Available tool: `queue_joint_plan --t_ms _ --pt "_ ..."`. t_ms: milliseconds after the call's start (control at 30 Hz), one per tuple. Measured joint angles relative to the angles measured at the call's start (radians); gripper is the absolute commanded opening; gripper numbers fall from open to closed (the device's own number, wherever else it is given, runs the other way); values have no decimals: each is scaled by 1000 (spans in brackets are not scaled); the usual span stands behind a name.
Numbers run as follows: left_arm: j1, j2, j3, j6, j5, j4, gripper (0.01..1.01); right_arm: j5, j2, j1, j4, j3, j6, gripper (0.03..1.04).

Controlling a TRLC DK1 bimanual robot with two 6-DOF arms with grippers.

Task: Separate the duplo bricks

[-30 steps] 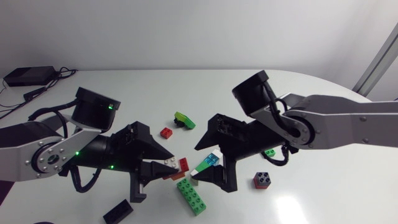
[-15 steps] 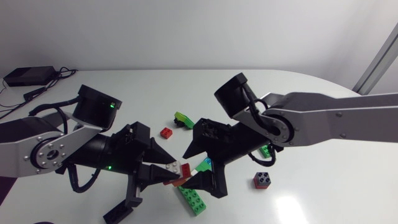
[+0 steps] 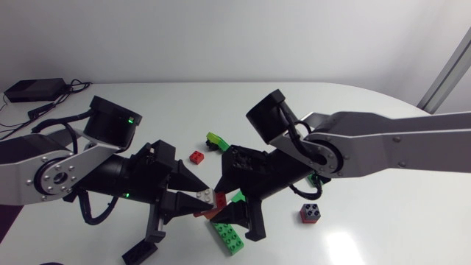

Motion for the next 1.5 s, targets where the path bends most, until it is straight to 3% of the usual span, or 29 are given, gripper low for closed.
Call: queue_joint_plan --t_ms 67,333,767,900,1100,1500 --pt "0 0 0 0 7 -5 284 0 0 -1 0 0 0 357" --pt "0 -5 4 31 20 -35 284 -12 0 -5 2 -7 -16 267" --pt "62 -6 131 27 108 -139 284 5 -16 23 27 -102 -38 254" --pt "121 -2 132 63 92 -143 282 12 -48 10 27 -105 -38 254" --pt "189 89 57 156 -78 28 282 12 -121 -49 27 -105 -37 256" --pt "177 347 -88 196 -277 349 284 19 -178 -80 34 -105 -3 257"
